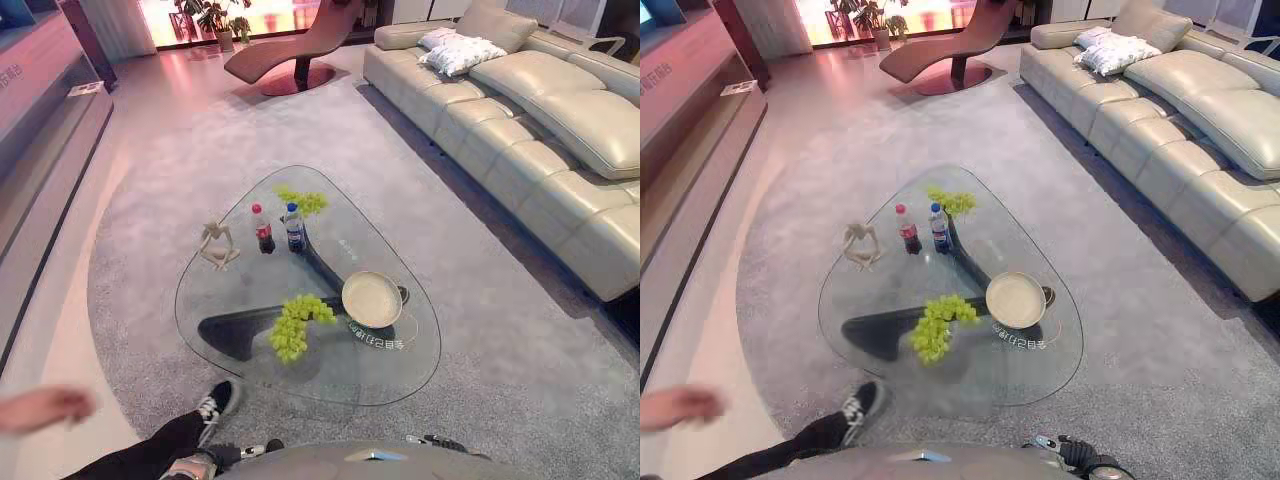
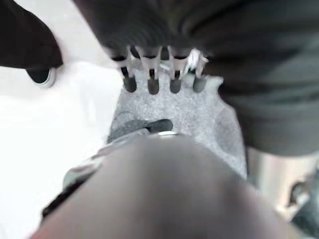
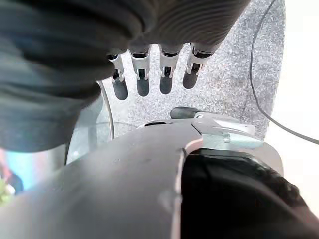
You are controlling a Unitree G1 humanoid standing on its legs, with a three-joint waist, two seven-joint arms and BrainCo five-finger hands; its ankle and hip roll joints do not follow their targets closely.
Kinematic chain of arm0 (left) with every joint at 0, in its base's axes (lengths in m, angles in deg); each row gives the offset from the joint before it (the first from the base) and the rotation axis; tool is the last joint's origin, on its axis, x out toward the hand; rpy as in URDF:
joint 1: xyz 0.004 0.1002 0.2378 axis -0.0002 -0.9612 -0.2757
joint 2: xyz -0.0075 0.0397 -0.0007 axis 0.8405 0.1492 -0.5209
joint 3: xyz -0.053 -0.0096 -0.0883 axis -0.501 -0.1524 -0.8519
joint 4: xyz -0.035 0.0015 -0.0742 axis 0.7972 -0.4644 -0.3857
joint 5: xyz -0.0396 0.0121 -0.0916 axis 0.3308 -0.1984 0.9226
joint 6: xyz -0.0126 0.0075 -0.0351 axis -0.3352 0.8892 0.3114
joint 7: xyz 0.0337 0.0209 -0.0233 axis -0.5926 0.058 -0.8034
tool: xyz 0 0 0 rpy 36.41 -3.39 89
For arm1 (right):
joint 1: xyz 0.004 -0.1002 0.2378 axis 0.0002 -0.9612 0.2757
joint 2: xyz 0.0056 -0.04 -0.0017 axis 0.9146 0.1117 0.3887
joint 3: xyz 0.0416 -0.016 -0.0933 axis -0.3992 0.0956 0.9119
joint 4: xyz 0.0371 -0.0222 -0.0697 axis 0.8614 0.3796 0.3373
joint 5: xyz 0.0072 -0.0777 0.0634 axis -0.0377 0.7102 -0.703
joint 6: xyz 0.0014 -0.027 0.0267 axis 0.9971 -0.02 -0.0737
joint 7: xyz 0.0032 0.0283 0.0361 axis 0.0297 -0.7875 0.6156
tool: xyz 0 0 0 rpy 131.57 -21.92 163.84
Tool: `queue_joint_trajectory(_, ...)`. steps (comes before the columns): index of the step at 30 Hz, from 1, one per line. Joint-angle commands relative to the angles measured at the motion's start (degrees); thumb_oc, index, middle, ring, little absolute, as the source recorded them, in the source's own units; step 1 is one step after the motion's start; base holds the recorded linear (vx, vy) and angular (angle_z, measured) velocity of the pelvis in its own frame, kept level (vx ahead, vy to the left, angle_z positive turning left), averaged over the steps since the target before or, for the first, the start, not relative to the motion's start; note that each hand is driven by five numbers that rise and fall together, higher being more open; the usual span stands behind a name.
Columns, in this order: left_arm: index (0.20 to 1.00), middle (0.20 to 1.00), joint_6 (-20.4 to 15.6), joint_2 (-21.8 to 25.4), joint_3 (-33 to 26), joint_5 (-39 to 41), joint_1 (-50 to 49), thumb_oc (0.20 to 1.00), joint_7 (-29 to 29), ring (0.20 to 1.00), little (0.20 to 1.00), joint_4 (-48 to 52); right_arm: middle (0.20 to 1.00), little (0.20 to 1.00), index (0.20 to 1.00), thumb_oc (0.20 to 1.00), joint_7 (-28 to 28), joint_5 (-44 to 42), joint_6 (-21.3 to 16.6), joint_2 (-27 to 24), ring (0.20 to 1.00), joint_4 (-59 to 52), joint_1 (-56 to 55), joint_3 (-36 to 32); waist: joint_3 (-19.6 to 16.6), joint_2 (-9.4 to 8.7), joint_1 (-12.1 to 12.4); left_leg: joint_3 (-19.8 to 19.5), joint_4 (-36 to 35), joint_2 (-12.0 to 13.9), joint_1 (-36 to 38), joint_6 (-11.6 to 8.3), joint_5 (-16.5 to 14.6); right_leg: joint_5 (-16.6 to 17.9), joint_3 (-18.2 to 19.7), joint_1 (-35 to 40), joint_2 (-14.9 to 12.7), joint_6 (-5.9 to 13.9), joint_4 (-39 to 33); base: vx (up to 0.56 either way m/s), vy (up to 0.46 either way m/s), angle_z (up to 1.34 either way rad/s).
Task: Pick up fruits into the plate
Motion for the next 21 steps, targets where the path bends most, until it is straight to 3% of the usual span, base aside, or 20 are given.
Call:
queue_joint_trajectory(1, 1.000, 1.000, -0.1, 0.4, 0.9, -2.4, 2.5, 1.000, -2.5, 1.000, 1.000, -3.5, 1.000, 1.000, 1.000, 1.000, -0.8, 0.0, -0.4, 1.6, 1.000, 1.5, 3.9, 0.8, 3.1, -1.35, 0.3, 2.1, 0.4, -2.5, 3.8, 1.47, -5.9, 1.2, -0.7, 0.0, -0.8, 0.07, 2.6, -0.26, -0.118, -0.15)
queue_joint_trajectory(5, 1.000, 1.000, -0.6, 0.8, 0.3, -1.5, 2.9, 1.000, -3.5, 1.000, 1.000, -3.4, 1.000, 1.000, 1.000, 1.000, -0.8, 0.1, -0.3, 1.5, 1.000, 1.4, 3.8, 1.0, 3.3, -1.35, 0.3, 2.1, 0.4, -2.5, 3.6, 1.38, -5.8, 1.2, -0.7, -0.2, -0.8, 0.08, 2.7, 0.00, 0.000, 0.00)
queue_joint_trajectory(21, 1.000, 1.000, 4.9, 0.8, 0.6, -5.0, 2.0, 1.000, -1.8, 1.000, 1.000, -4.6, 1.000, 1.000, 1.000, 1.000, -0.8, 0.6, -0.1, 1.5, 1.000, 1.2, 3.8, 1.2, 4.0, -1.34, 0.4, 1.9, 0.4, -2.5, 3.0, 1.43, -5.5, 1.1, -0.8, -0.8, -0.8, -0.03, 2.9, 0.01, -0.001, 0.00)
